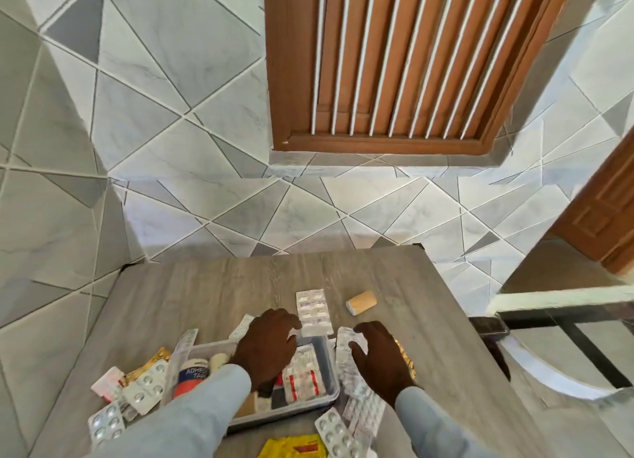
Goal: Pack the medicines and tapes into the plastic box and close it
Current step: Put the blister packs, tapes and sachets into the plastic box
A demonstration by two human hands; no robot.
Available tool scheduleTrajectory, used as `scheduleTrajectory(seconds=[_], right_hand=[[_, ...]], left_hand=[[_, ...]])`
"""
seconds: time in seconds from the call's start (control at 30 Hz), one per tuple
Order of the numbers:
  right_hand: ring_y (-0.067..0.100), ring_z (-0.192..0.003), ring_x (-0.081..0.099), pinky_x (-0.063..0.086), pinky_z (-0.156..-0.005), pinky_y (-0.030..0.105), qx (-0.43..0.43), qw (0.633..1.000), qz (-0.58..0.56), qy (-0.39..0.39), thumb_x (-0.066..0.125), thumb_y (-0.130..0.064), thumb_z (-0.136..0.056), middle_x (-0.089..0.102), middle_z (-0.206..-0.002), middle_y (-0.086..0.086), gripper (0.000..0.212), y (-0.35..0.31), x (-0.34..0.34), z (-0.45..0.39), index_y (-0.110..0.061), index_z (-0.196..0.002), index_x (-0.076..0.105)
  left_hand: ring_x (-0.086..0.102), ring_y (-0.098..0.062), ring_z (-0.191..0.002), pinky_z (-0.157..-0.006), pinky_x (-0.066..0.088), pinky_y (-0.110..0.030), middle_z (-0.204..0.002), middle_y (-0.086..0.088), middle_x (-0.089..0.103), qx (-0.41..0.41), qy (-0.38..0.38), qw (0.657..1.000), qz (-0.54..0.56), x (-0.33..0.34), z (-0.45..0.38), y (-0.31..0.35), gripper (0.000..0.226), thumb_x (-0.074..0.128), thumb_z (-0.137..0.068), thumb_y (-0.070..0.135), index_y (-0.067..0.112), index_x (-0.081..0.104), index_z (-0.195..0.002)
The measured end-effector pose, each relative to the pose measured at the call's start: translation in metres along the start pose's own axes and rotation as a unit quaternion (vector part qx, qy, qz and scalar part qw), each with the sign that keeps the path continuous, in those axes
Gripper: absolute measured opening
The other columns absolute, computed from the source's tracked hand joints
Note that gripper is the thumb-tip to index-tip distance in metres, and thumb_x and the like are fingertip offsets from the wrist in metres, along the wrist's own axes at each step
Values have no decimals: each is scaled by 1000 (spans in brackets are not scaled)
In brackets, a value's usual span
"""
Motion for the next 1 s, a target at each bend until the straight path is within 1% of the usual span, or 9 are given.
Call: scheduleTrajectory(seconds=[0.13, 0.27, 0.4, 0.47, 0.63, 0.73, 0.8, 0.9, 1.0], right_hand=[[27, -121, 50, 40, -102, 36, -6, 999, 12, -44, 57, -32, -89, 54, -129, 7, 40, 34, 0, -53, -15, -126, 54], [29, -129, 41, 38, -107, 40, -22, 993, 41, -107, 54, -19, -90, 46, -139, 8, 43, 51, 9, -105, -17, -132, 48], [27, -146, 16, 24, -116, 45, -60, 967, 163, -186, 48, -10, -89, 21, -159, 5, 62, 57, 26, -131, -21, -147, 28], [27, -147, 11, 22, -116, 47, -72, 951, 205, -221, 44, -10, -90, 20, -159, 4, 60, 62, 47, -141, -21, -147, 26], [34, -129, 37, 34, -100, 48, -63, 941, 274, -188, 43, -21, -91, 48, -138, 7, 42, 64, 57, -149, -22, -133, 40], [32, -112, 50, 40, -91, 44, -42, 976, 187, -109, 50, -35, -88, 60, -119, 7, 35, 31, 39, -146, -20, -120, 48], [29, -99, 60, 49, -83, 39, -27, 996, 28, -75, 63, -44, -81, 67, -106, 6, 42, -4, 28, -132, -18, -114, 53], [16, -70, 66, 51, -63, 30, -10, 978, -170, -121, 79, -44, -68, 70, -77, -2, 48, -64, 42, -85, -24, -102, 52], [11, -64, 64, 47, -54, 25, 4, 962, -201, -186, 82, -44, -65, 66, -72, -2, 49, -109, 91, -35, -26, -91, 44]], left_hand=[[50, -16, -116, -104, 36, -31, -121, 4, 58, -39, -3, 999, 11, 14, -37, 17, 26, 49, -90, 26, 27, 58, -114], [46, -18, -121, -105, 30, -31, -127, 4, 55, -65, -26, 998, -8, 32, -69, 27, 34, 45, -87, 30, 27, 55, -119], [44, -20, -123, -106, 30, -34, -130, 3, 53, -70, -54, 996, -20, 43, -78, 34, 39, 43, -86, 32, 26, 54, -122], [44, -18, -122, -105, 32, -33, -128, 4, 53, -101, -50, 994, -6, 44, -76, 25, 34, 48, -88, 30, 27, 54, -121], [48, -12, -116, -103, 37, -29, -121, 9, 54, -154, -40, 987, 16, 34, -56, -11, 27, 50, -89, 27, 31, 55, -116], [52, -14, -114, -100, 33, -22, -119, 2, 58, -193, 21, 980, 55, 7, -38, -45, 32, 49, -86, 31, 23, 59, -115], [58, -18, -105, -97, 38, -24, -110, -2, 63, -239, 65, 964, 97, -11, -23, -70, 30, 51, -83, 28, 18, 65, -107], [65, -24, -82, -82, 55, -40, -90, -5, 68, -337, 123, 895, 265, -24, 6, -110, 18, 60, -81, 7, 23, 66, -83], [64, -28, -66, -59, 58, -36, -83, -19, 63, -358, 53, 820, 443, -10, 27, -116, 13, 56, -86, -1, 10, 64, -84]])
Point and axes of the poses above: each hand's wrist, its own z-axis away from the middle knuckle, its own x-axis out of the palm, y = z × x, the point moved 9 cm from there along -z, towards the middle knuckle
